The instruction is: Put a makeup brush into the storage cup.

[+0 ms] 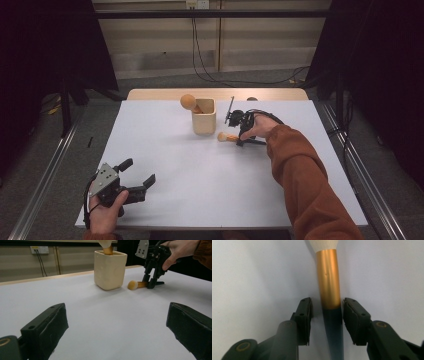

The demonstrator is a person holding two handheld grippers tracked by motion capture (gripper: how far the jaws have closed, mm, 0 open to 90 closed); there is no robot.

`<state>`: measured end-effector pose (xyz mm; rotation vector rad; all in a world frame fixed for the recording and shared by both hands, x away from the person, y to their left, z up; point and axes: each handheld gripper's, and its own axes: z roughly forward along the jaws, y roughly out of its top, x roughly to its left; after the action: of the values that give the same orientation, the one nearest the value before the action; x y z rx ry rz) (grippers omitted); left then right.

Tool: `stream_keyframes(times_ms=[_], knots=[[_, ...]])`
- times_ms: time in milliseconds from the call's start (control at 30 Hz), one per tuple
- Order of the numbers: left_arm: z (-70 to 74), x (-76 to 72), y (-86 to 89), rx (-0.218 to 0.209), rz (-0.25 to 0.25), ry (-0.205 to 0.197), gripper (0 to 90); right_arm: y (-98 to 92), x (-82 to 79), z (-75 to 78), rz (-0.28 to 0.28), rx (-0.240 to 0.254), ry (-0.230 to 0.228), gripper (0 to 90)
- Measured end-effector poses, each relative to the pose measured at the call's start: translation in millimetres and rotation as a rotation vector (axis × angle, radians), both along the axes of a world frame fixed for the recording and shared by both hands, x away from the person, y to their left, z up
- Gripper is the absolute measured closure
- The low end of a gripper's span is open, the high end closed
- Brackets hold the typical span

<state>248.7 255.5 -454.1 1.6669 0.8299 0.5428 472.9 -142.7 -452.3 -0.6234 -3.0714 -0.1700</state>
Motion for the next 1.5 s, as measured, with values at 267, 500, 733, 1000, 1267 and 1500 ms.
stream_keyframes(times_ms=[267,500,733,1000,1267,1500], knots=[[-0.3,-0.2,1.3,-0.001,0.007,0.002,3.5,6.0,2.7,1.6,0.001,-0.053,0.026,74.7],[-0.4,-0.3,0.9,0.003,0.008,0.003,3.5,5.8,-1.4,1.7,-0.001,-0.047,-0.002,75.1],[-0.2,-1.1,1.0,0.002,0.016,0.004,3.7,5.7,-3.1,2.3,0.001,-0.038,-0.013,75.2],[-0.4,-1.1,2.6,0.004,0.017,0.006,3.7,-0.2,-3.0,7.7,-0.03,0.034,0.0,75.2],[-0.5,0.1,1.6,0.001,0.022,0.005,3.7,-12.4,-9.5,13.3,-0.05,0.053,-0.022,75.2],[-0.9,1.5,2.8,0.0,0.032,0.005,3.6,-25.6,-13.4,22.0,-0.095,0.118,-0.042,75.2]])
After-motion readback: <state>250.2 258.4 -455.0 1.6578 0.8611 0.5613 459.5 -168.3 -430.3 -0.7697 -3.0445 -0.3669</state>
